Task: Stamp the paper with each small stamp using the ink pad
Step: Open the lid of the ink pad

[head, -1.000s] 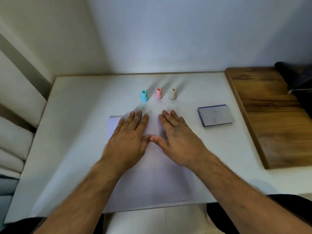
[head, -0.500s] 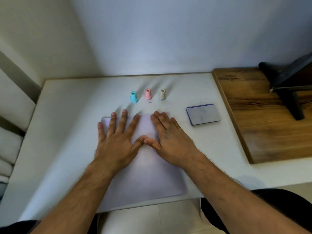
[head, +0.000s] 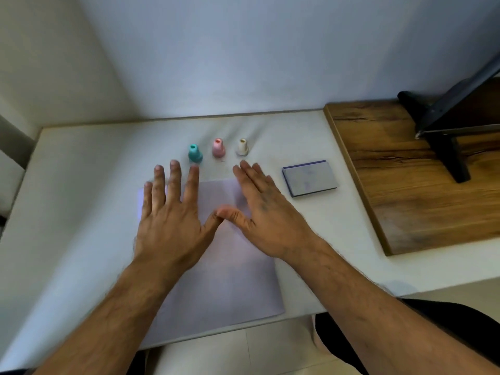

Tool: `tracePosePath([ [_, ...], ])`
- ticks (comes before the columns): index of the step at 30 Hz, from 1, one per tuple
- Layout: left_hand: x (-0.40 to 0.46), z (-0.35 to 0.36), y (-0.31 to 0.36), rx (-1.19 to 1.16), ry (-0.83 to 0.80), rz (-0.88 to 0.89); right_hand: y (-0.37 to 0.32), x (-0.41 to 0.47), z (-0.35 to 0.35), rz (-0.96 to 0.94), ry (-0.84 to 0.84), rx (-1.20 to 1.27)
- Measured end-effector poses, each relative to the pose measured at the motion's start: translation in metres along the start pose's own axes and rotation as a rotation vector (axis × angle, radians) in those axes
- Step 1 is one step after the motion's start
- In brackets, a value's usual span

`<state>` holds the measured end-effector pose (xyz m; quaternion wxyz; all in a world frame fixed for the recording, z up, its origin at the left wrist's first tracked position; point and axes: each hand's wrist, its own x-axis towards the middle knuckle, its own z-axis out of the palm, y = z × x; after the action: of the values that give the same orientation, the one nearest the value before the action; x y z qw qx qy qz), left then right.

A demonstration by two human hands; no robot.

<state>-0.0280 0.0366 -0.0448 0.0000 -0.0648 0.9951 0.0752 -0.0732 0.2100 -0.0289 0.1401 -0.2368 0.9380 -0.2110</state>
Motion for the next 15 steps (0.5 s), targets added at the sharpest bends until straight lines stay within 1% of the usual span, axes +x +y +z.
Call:
tracePosePath([
  [3, 0.001, -0.011, 0.018, -0.098, 0.083, 0.055, 0.004, 0.0, -0.016, 0.071, 0.086, 0.005],
  [5, -0.001, -0.013, 0.024, -0.123, 0.088, 0.089, 0.015, -0.003, -0.026, 0.14, 0.144, -0.041],
  [7, -0.004, -0.011, 0.027, -0.112, 0.068, 0.12, 0.033, -0.006, -0.034, 0.231, 0.19, -0.142],
  [9, -0.006, -0.009, 0.03, -0.106, 0.048, 0.152, 0.049, -0.011, -0.041, 0.342, 0.161, -0.224],
  [11, -0.008, -0.009, 0.035, -0.117, 0.037, 0.187, 0.059, -0.014, -0.042, 0.416, 0.099, -0.233],
  [13, -0.01, -0.008, 0.041, -0.123, 0.032, 0.219, 0.061, -0.014, -0.041, 0.446, 0.042, -0.177],
  [15, -0.011, -0.008, 0.046, -0.124, 0.023, 0.242, 0.06, -0.014, -0.039, 0.436, 0.042, -0.153],
])
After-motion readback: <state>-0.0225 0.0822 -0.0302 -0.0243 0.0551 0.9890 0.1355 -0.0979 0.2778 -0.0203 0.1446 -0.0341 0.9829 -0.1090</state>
